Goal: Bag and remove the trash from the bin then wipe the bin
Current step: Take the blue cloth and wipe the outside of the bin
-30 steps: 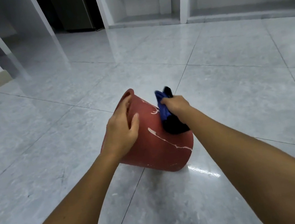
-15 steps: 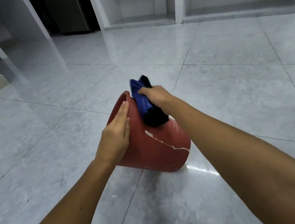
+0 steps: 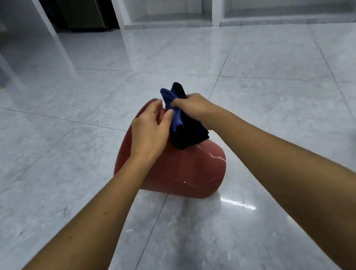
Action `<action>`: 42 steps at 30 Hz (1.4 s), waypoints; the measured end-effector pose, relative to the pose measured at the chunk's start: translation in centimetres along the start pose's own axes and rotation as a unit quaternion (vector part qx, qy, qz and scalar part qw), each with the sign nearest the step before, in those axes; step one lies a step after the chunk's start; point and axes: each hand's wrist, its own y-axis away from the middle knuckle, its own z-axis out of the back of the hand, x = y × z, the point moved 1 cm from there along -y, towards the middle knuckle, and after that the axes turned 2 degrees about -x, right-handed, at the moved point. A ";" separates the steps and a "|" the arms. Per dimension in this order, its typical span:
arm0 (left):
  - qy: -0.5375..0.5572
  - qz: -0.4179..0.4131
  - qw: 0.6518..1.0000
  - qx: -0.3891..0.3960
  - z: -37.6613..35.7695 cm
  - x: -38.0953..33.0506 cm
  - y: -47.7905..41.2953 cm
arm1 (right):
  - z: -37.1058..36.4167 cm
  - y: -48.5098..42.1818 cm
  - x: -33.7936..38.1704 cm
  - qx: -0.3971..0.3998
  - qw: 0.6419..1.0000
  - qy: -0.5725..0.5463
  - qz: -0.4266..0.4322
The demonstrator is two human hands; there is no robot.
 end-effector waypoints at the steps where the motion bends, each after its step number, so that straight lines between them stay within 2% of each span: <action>1: 0.008 -0.013 1.000 0.022 0.1 0.1 0.4 | 0.2 -0.3 -0.7 -0.020 1.000 0.007 -0.008; 3: -0.060 -0.105 0.990 0.076 1.0 0.9 2.4 | 1.3 -0.7 -3.7 -0.071 0.995 0.039 -0.052; 5: -0.154 -0.185 0.963 0.120 2.2 2.4 4.7 | 2.7 -0.3 -7.6 -0.107 0.980 0.096 -0.135; 7: -0.183 -0.184 0.955 0.143 2.8 3.1 5.4 | 3.9 0.3 -10.2 -0.125 0.960 0.125 -0.218; 8: -0.172 -0.177 0.959 0.140 2.8 3.1 5.2 | 4.1 0.5 -10.6 -0.127 0.957 0.124 -0.231; 10: -0.155 -0.162 0.968 0.115 2.4 2.7 4.4 | 3.8 0.3 -9.4 -0.121 0.969 0.102 -0.191; 14: -0.090 -0.077 0.989 0.090 0.7 1.3 2.0 | 1.1 0.2 -3.4 -0.039 0.999 0.025 0.002; 16: -0.075 -0.046 0.994 0.070 0.3 0.6 0.6 | -0.3 0.5 -1.3 -0.002 0.996 0.051 0.075; 18: -0.057 -0.025 0.997 0.035 0.6 0.4 0.1 | -0.9 0.5 -1.2 0.008 0.993 0.080 0.092; 20: -0.021 0.005 1.000 0.022 1.5 0.6 0.8 | -0.4 0.2 -3.3 -0.022 0.995 0.088 0.050; 22: 0.010 0.021 0.999 0.046 2.7 1.4 2.1 | 1.3 0.4 -6.6 -0.071 0.988 0.132 -0.034; 25: 0.005 -0.012 0.997 0.075 3.5 1.9 4.1 | 4.4 1.8 -9.9 -0.113 0.964 0.185 -0.155; 27: 0.006 -0.003 0.997 0.071 3.1 1.5 4.3 | 4.7 2.2 -9.8 -0.108 0.960 0.209 -0.154; 29: -0.002 0.011 0.998 0.065 2.4 0.5 3.7 | 3.5 2.3 -7.8 -0.098 0.968 0.209 -0.102; 32: 0.008 0.030 0.997 0.069 0.9 -1.2 2.0 | 1.5 1.9 -4.3 -0.063 0.989 0.130 -0.009; 34: 0.062 0.045 0.993 0.088 0.1 -2.3 1.2 | 1.5 1.9 -3.7 -0.064 0.992 0.110 0.014; 36: 0.068 0.024 0.991 0.116 0.0 -2.1 1.5 | 2.8 1.8 -5.3 -0.084 0.989 0.118 -0.011; 38: -0.026 -0.038 0.990 0.137 0.8 -0.5 3.5 | 4.7 2.2 -8.7 -0.112 0.976 0.168 -0.085; 40: -0.105 -0.075 0.983 0.130 1.8 1.4 6.0 | 6.5 2.9 -12.0 -0.123 0.961 0.184 -0.165; 42: -0.129 -0.071 0.985 0.094 2.5 2.5 7.2 | 7.0 3.4 -12.7 -0.111 0.964 0.150 -0.187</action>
